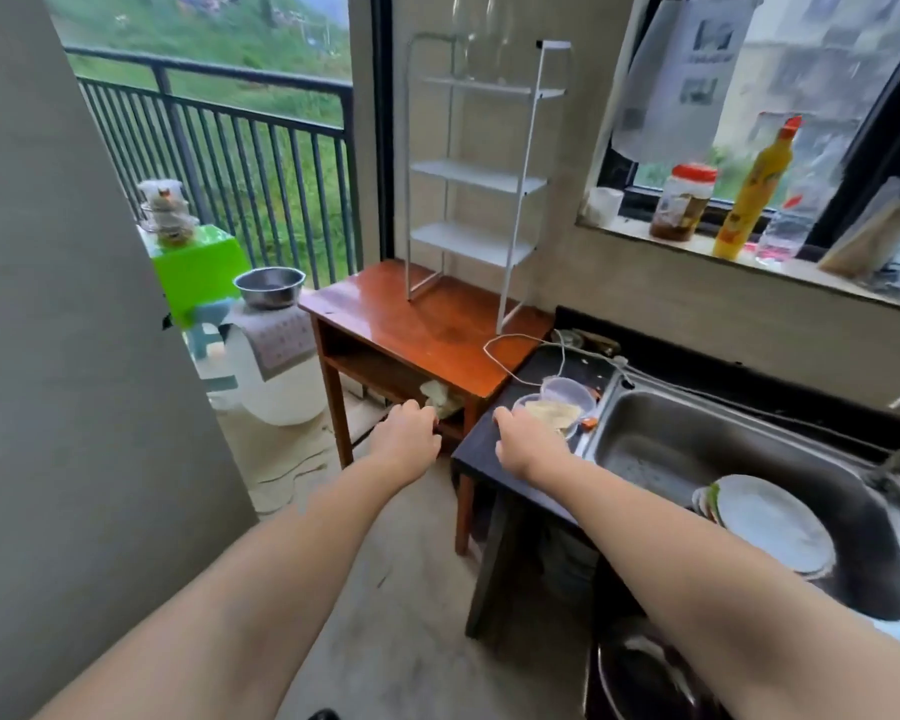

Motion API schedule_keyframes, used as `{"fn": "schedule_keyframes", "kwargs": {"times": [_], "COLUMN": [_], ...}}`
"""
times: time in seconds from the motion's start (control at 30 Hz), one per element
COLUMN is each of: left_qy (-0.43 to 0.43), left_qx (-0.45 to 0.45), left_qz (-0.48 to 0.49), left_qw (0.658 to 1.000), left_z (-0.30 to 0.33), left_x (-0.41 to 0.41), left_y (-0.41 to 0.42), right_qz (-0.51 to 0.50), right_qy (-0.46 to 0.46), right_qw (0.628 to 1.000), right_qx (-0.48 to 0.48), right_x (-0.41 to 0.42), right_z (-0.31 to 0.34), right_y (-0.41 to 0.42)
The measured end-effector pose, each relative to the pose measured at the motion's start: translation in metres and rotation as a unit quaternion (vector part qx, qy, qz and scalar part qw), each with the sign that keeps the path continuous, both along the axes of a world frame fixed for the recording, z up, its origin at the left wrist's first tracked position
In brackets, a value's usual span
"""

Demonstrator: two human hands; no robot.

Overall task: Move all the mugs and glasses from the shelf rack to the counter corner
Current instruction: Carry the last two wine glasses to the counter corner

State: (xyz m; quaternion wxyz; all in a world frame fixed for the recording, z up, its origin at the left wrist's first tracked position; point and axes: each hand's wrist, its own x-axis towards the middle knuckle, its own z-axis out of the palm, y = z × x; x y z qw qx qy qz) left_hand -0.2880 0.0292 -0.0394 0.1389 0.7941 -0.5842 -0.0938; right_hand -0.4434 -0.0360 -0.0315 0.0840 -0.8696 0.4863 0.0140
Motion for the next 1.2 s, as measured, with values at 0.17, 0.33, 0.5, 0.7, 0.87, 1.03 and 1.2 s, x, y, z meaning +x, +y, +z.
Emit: {"fn": "schedule_keyframes", "kwargs": {"times": [0.17,0.33,0.5,0.7,0.87,1.03,1.2], "left_qy": [0.006,-0.003,0.049,0.114,0.129,0.144,0.227], "left_qx": [-0.026,-0.069,-0.122,-0.173,-0.223,-0.273,-0.293], "left_qz": [-0.033,-0.057,-0.060,-0.076,-0.110,-0.117,-0.074], "left_qw": [0.999,0.996,0.990,0.975,0.960,0.944,0.926], "left_z": [0.030,0.087,0.135,0.193,0.254,0.309,0.331], "left_x": [0.079,0.165,0.210,0.239,0.244,0.251,0.263], "left_y": [-0.058,-0.142,-0.226,-0.322,-0.416,-0.513,-0.588], "right_qz": [-0.032,-0.066,-0.100,-0.124,-0.122,-0.133,-0.211], "right_qy": [-0.049,-0.088,-0.116,-0.149,-0.212,-0.249,-0.329], "right_qw": [0.998,0.990,0.980,0.966,0.930,0.902,0.888], "right_qx": [-0.032,-0.084,-0.127,-0.172,-0.276,-0.328,-0.240], "right_x": [0.075,0.159,0.201,0.230,0.249,0.259,0.269], "right_z": [0.025,0.076,0.130,0.189,0.242,0.302,0.327], "right_y": [-0.057,-0.129,-0.206,-0.304,-0.390,-0.477,-0.545]}}
